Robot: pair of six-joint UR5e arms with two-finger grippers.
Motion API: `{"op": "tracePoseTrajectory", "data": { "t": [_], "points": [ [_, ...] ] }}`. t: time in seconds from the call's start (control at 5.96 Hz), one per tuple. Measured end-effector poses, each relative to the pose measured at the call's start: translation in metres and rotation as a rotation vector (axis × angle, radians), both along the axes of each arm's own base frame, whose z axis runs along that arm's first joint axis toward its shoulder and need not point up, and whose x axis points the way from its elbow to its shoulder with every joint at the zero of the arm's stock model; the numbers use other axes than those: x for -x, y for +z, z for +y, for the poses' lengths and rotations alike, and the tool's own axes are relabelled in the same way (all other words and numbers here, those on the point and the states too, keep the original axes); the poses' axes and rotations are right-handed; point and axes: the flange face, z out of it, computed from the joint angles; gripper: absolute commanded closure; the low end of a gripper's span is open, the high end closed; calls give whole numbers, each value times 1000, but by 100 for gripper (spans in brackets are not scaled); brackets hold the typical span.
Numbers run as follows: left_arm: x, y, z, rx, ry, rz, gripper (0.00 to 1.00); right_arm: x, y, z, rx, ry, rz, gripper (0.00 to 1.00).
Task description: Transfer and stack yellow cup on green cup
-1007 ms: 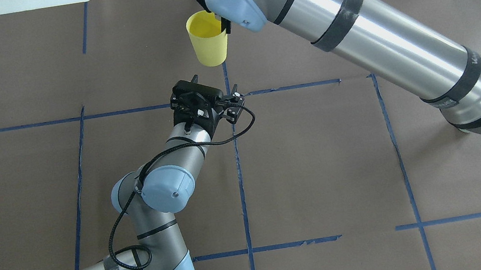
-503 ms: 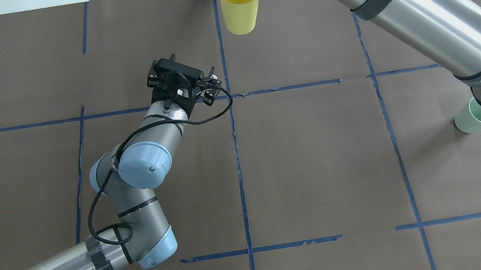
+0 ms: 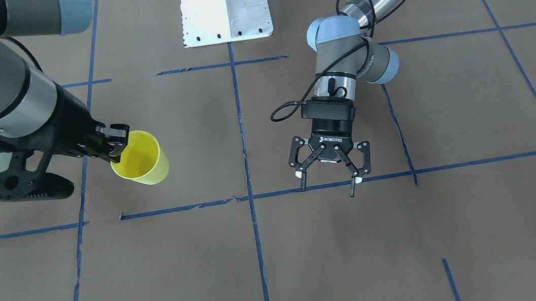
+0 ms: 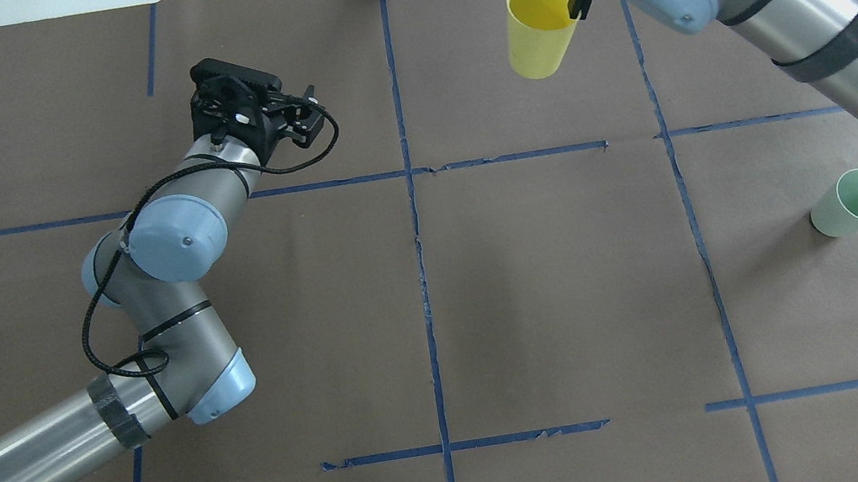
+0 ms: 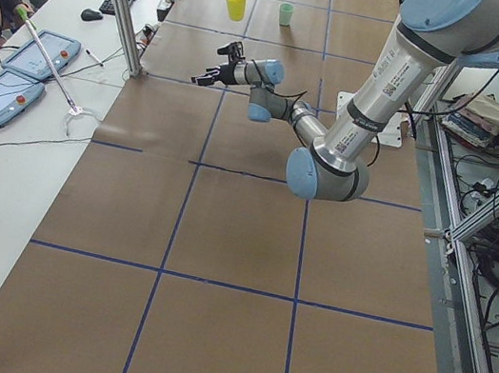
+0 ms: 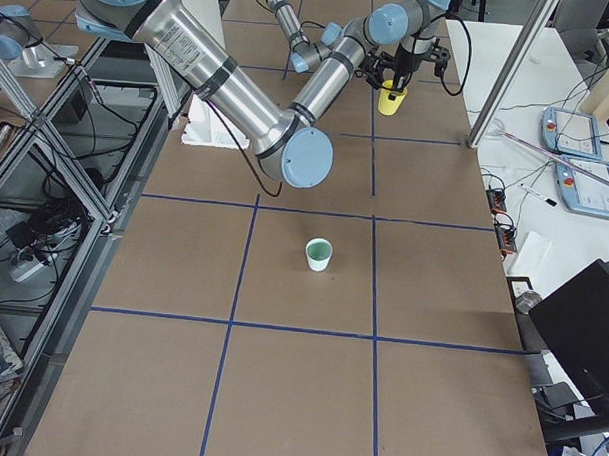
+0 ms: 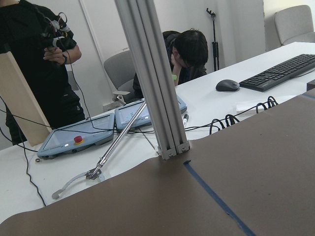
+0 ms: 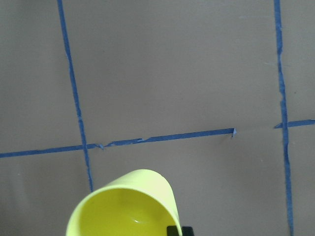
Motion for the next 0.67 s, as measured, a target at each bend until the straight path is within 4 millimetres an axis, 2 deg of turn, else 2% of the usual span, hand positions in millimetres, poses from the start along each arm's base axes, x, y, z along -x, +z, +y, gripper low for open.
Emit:
{"op": "tracePoseTrajectory", "data": {
  "t": [0.34,0.5,0.67],
  "points": [
    [34,56,-23,169,60,11,1,-46,57,42,-88,-46,2,100],
    [56,80,-27,273,117,20,0,-68,82,66,-139,-77,5,100],
    [90,91,-33,392,193,12,0,-88,108,87,-180,-114,12,100]
  ]
}}
